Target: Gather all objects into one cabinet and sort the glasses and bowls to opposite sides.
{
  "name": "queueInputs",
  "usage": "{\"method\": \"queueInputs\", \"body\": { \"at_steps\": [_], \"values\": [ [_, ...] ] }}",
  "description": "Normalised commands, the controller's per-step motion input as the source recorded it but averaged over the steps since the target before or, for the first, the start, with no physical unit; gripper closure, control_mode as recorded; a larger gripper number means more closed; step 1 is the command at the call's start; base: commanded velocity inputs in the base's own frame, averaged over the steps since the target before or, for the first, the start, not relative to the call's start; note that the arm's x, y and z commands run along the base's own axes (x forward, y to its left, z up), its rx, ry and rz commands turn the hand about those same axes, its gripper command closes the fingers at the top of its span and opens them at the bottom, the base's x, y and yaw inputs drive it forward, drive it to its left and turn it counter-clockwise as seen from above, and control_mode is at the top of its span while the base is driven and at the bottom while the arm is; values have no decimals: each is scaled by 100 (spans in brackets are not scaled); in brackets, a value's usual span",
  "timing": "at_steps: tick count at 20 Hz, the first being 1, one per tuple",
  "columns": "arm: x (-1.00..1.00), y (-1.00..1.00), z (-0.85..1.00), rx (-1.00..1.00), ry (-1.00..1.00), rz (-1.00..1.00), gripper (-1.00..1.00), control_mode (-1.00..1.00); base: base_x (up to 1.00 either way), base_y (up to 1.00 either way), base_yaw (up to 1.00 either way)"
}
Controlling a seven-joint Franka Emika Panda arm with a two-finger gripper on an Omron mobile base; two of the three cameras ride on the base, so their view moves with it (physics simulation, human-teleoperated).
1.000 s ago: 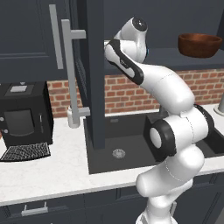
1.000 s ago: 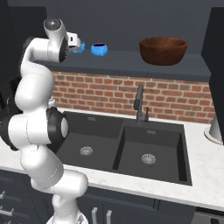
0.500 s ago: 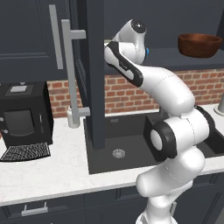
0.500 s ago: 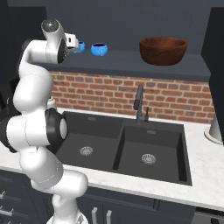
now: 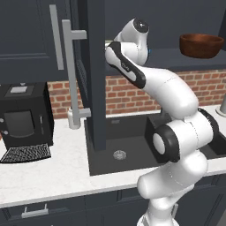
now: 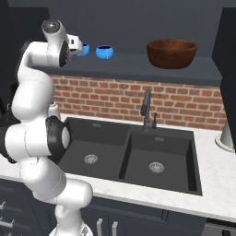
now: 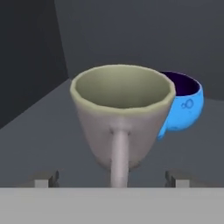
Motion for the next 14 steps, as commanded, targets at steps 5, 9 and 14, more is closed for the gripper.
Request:
{"method": "queueInputs", "body": {
  "at_steps": [5,9,14],
  "values": [
    [-76,0,0,-1,-9,0,-100,-100,0,0,0],
    [-100,-6,0,0,-11,0,-100,-100,0,0,0],
    [-100,-34,0,0,-12,0,-100,-100,0,0,0]
  ]
}}
